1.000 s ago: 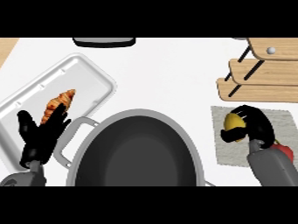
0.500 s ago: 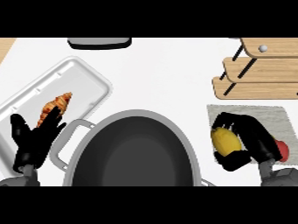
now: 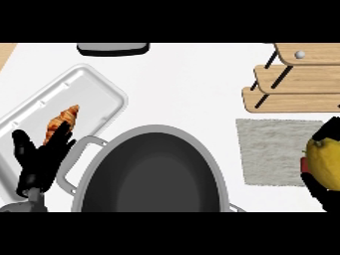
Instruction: Pick the lemon from the placemat and place it in the tiered shelf
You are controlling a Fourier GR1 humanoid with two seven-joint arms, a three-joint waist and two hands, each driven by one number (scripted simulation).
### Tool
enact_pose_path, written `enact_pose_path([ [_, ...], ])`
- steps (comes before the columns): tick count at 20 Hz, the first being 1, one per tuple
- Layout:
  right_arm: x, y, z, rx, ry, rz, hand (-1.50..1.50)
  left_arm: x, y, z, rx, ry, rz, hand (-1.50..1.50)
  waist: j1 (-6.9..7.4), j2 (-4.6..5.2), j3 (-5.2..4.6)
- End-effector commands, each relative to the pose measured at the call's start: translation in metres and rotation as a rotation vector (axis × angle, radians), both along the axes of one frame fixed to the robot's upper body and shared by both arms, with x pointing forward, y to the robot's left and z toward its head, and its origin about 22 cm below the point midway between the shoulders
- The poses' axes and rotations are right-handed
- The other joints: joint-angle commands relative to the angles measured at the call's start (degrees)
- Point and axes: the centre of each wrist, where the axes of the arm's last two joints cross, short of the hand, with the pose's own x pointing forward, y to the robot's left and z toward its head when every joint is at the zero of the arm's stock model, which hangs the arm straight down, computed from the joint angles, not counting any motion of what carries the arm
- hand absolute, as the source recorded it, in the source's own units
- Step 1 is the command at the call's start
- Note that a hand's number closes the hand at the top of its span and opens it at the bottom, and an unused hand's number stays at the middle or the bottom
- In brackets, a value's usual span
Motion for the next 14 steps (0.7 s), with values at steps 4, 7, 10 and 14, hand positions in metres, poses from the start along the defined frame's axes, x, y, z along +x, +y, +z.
enact_pose_path([
  [4,-0.029,-0.024,0.092,0.023,-0.094,-0.116,1.50,-0.002,-0.006,0.001,0.005,0.001,-0.022,0.00,1.41,0.40,-0.10],
  [7,-0.015,-0.057,0.122,0.056,-0.131,-0.160,1.50,-0.003,-0.005,-0.011,0.005,0.011,-0.017,0.00,1.60,0.57,-0.08],
  [10,0.008,-0.064,0.148,0.114,-0.105,-0.232,1.50,0.000,0.001,-0.005,-0.007,0.006,-0.048,0.00,2.60,0.76,-0.12],
  [14,0.028,-0.074,0.167,0.120,-0.153,-0.249,1.50,0.018,-0.020,-0.001,0.001,-0.001,-0.049,0.00,2.50,0.83,-0.07],
])
